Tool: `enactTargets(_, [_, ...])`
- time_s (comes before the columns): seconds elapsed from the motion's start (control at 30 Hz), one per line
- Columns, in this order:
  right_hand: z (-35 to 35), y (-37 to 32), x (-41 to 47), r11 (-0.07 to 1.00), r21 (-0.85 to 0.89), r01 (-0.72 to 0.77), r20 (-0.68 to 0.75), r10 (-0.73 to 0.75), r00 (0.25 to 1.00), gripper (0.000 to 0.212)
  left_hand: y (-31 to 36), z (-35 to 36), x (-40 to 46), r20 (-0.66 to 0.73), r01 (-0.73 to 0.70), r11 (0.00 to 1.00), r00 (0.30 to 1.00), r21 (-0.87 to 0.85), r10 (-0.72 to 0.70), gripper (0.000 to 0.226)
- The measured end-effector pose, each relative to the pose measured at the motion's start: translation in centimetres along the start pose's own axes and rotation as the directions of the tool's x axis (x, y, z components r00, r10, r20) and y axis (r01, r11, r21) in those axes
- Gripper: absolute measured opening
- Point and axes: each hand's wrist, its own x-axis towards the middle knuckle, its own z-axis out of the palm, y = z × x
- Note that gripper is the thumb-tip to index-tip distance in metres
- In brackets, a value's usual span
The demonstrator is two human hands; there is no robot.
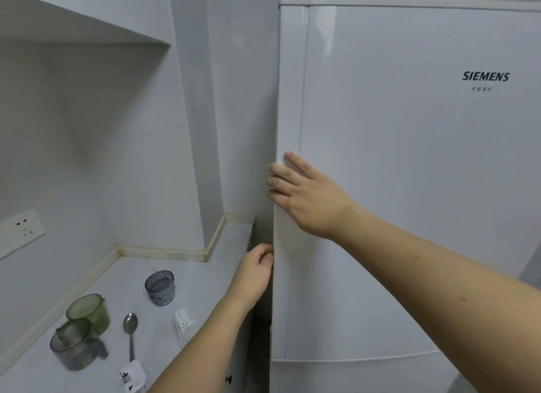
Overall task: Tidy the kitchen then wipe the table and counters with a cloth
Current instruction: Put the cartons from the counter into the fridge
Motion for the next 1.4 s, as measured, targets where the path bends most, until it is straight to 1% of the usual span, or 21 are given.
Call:
enactTargets(0.17, [-6.5,-1.7,-4.8,1.000,0.021,0.016,-0.041,-0.015,0.999,0.046,1.4,0.7,-8.8,0.005,-0.034,0.999,0.999,0.022,0.034,0.020])
enactTargets(0.2, [-7.5,-1.9,-5.6,0.999,0.042,0.004,-0.030,-0.002,1.000,0.045,1.6,1.0,-9.9,0.005,-0.054,0.998,0.999,0.034,0.054,0.020])
enactTargets(0.23, [-10.2,-2.6,-8.0,0.999,0.041,-0.010,-0.020,0.010,1.000,0.044,2.6,1.6,-13.4,-0.001,-0.057,0.996,0.998,0.064,0.058,0.019])
enactTargets(0.3, [-12.2,-3.1,-10.0,0.998,0.053,-0.031,0.020,0.030,0.999,0.044,2.6,2.4,-15.4,-0.005,-0.069,0.994,0.998,0.088,0.070,0.010])
enactTargets(0.33, [-13.8,-3.4,-11.3,0.997,0.054,-0.050,0.014,0.050,0.999,0.044,2.7,2.9,-16.9,0.005,-0.080,0.991,0.997,0.105,0.080,0.005])
enactTargets(0.43, [-19.9,-4.6,-17.9,0.995,0.036,-0.097,0.018,0.097,0.995,0.044,4.1,5.6,-23.9,0.047,-0.138,0.978,0.990,0.155,0.132,0.006])
enactTargets(0.5, [-22.4,-5.1,-21.2,0.991,0.017,-0.134,0.016,0.134,0.991,0.047,4.7,7.5,-26.9,0.063,-0.158,0.978,0.987,0.138,0.151,0.005])
enactTargets(0.53, [-23.7,-5.3,-23.0,0.987,-0.008,-0.158,0.008,0.158,0.987,0.049,5.4,8.4,-28.4,0.071,-0.166,0.977,0.985,0.132,0.158,0.010])
enactTargets(0.57, [-25.1,-5.4,-24.9,0.983,-0.029,-0.184,0.014,0.184,0.983,0.050,6.2,9.4,-29.9,0.077,-0.175,0.976,0.983,0.133,0.166,0.019])
enactTargets(0.63, [-27.0,-5.5,-28.3,0.973,-0.056,-0.225,0.028,0.227,0.974,0.053,7.4,11.3,-32.3,0.096,-0.180,0.974,0.981,0.135,0.168,0.049])
enactTargets(0.73, [-29.8,-5.0,-33.4,0.953,-0.091,-0.290,0.040,0.295,0.955,0.057,9.6,14.3,-35.2,0.208,-0.157,0.979,0.970,0.128,0.129,0.089])
enactTargets(0.8, [-31.1,-4.7,-36.3,0.939,-0.109,-0.325,0.043,0.331,0.943,0.059,10.7,16.5,-36.5,0.269,-0.168,0.974,0.955,0.155,0.122,0.104])
enactTargets(0.87, [-32.0,-4.4,-38.6,0.929,-0.129,-0.348,0.052,0.357,0.933,0.060,11.6,18.4,-37.2,0.299,-0.192,0.965,0.945,0.181,0.132,0.109])
enactTargets(1.0, [-33.0,-3.6,-42.1,0.908,-0.178,-0.380,0.065,0.396,0.916,0.060,12.8,21.7,-38.4,0.349,-0.250,0.936,0.924,0.246,0.155,0.111])
enactTargets(1.13, [-33.6,-3.7,-43.6,0.892,-0.200,-0.405,0.077,0.426,0.901,0.062,12.9,23.5,-38.9,0.388,-0.285,0.921,0.906,0.264,0.169,0.101])
enactTargets(1.23, [-33.7,-4.3,-42.2,0.916,-0.155,-0.371,0.051,0.382,0.923,0.064,13.3,23.7,-39.1,0.423,-0.322,0.910,0.886,0.263,0.191,0.096])
enactTargets(1.33, [-33.0,-5.1,-39.0,0.941,-0.100,-0.324,0.015,0.327,0.945,0.064,13.1,22.8,-38.4,0.505,-0.387,0.880,0.837,0.274,0.211,0.085])
enactTargets(1.4, [-31.7,-5.6,-36.5,0.946,-0.039,-0.322,-0.008,0.322,0.947,0.062,12.5,21.0,-37.5,0.505,-0.366,0.885,0.843,0.287,0.185,0.077])
